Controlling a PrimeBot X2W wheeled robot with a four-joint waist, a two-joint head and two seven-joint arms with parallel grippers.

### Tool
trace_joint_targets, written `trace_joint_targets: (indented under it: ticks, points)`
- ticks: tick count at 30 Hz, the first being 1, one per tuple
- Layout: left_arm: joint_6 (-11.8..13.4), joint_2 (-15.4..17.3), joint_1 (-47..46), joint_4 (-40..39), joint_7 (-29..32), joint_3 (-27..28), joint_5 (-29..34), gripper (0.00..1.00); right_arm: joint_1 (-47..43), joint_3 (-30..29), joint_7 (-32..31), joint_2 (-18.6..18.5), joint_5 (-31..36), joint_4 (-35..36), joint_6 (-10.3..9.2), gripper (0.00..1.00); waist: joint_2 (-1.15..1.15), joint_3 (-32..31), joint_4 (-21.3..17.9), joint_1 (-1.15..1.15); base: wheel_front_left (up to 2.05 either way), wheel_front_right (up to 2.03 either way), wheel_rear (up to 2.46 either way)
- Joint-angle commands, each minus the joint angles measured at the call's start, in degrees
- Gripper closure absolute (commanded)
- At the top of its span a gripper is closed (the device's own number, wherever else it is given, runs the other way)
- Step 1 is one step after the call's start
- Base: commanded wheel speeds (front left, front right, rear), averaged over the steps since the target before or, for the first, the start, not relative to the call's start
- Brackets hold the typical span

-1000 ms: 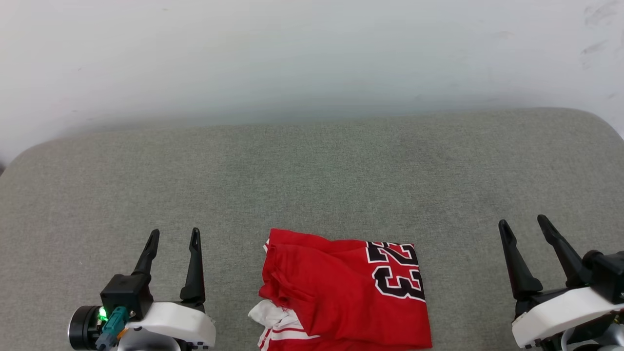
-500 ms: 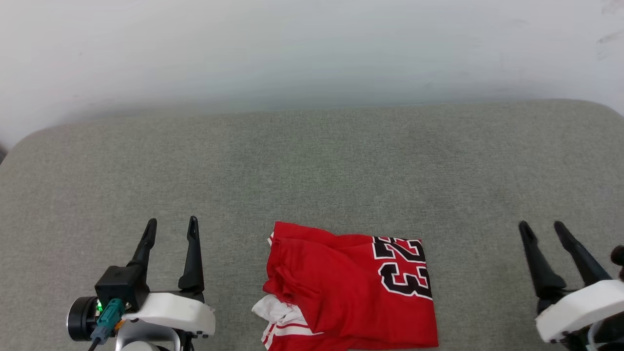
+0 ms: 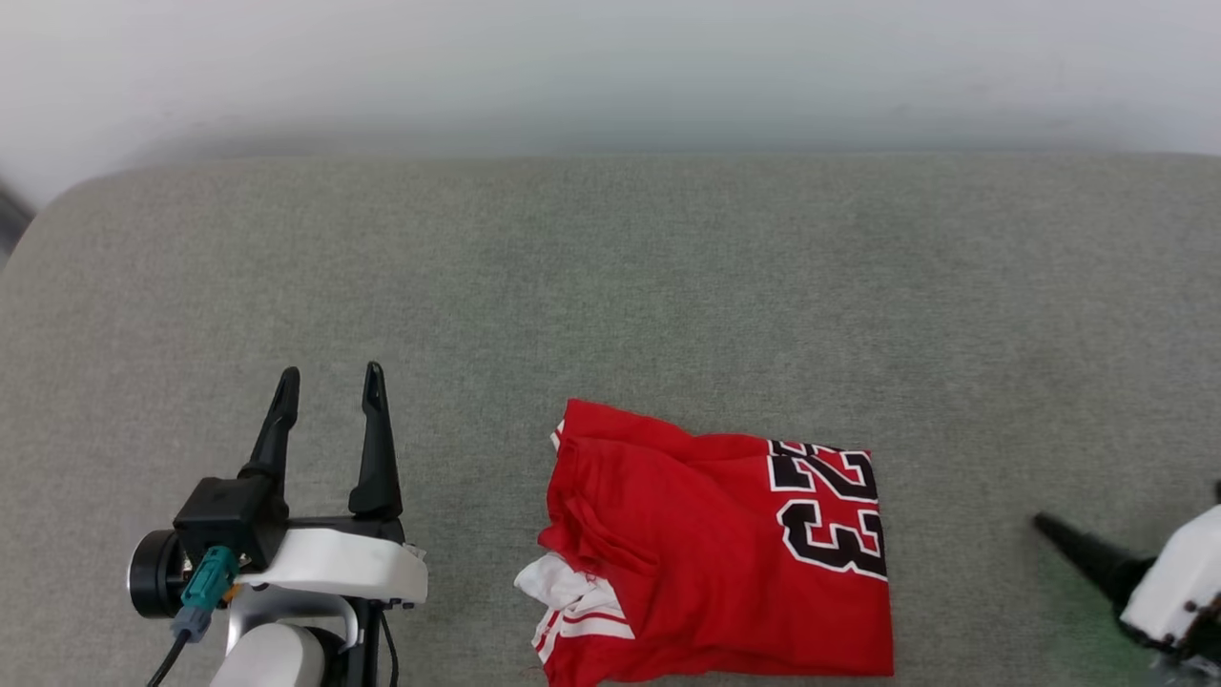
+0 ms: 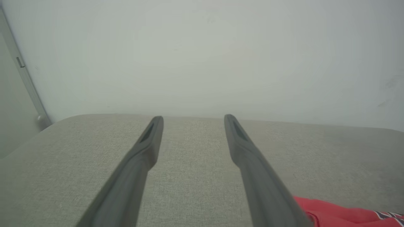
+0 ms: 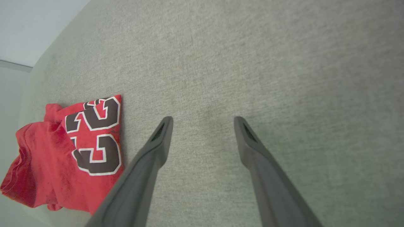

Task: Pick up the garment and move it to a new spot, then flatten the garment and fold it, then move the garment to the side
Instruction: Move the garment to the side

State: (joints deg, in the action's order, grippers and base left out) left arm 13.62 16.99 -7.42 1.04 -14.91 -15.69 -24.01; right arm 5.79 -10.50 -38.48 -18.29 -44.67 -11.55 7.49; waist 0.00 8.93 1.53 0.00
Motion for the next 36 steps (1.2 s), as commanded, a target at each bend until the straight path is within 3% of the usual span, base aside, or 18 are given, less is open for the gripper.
trace_joint_targets:
  ticks: [1,8,14,16,17,18,22,29,36]
  points:
    - [-0.3,-0.6,-0.7,0.2,-0.4,0.3,0.3,0.00,0.9,-0.2,-3.4,1.8,-1.8,-0.8,0.00,0.00,0.00,1.5,1.1,0.00,0.00,0.00,0.00]
    - [-1.6,-2.3,-2.2,0.7,-0.4,1.1,1.6,0.00,2.5,-1.6,-19.8,10.0,-8.9,-2.6,-0.03,0.00,0.00,4.6,2.9,0.00,0.00,0.00,0.00]
    - [-3.1,-3.2,-3.8,2.3,-0.4,1.8,2.5,0.00,5.2,-4.2,-26.8,14.9,-16.1,-5.4,-0.04,0.00,0.00,5.8,4.1,0.00,0.00,0.00,0.00]
    - [-3.6,-3.5,-4.0,2.7,-0.4,2.0,2.8,0.00,5.8,-3.9,-26.8,15.4,-15.8,-6.2,-0.03,0.00,0.00,5.7,4.4,0.00,0.00,0.00,0.00]
    - [-3.7,-3.7,-4.0,2.8,-0.4,2.0,2.9,0.00,5.9,-3.8,-26.8,15.4,-15.4,-6.4,-0.04,0.58,0.00,5.6,4.5,0.00,0.00,0.00,0.00]
    - [-3.9,-3.9,-4.1,2.9,-0.4,2.1,3.2,0.00,6.1,-3.7,-26.7,15.4,-15.4,-6.6,-0.04,1.00,0.00,5.4,4.5,0.00,0.00,0.00,0.00]
    - [-4.3,-4.3,-3.6,3.5,-0.4,2.5,3.5,0.00,6.8,-3.3,-25.9,15.1,-14.4,-5.5,-0.02,1.00,0.00,4.5,4.4,0.00,0.00,0.00,0.00]
    - [-5.5,-5.0,-2.7,4.6,-0.4,2.3,4.3,0.00,7.0,1.1,-21.0,10.1,-6.8,-1.3,-0.01,1.00,0.00,2.0,2.3,0.00,0.00,0.00,0.00]
    - [-5.9,-4.1,-2.9,4.5,-0.3,2.8,5.1,0.00,8.5,6.1,-15.0,4.4,1.4,-1.4,-0.02,1.00,0.00,0.2,-4.2,0.00,0.00,0.00,0.00]
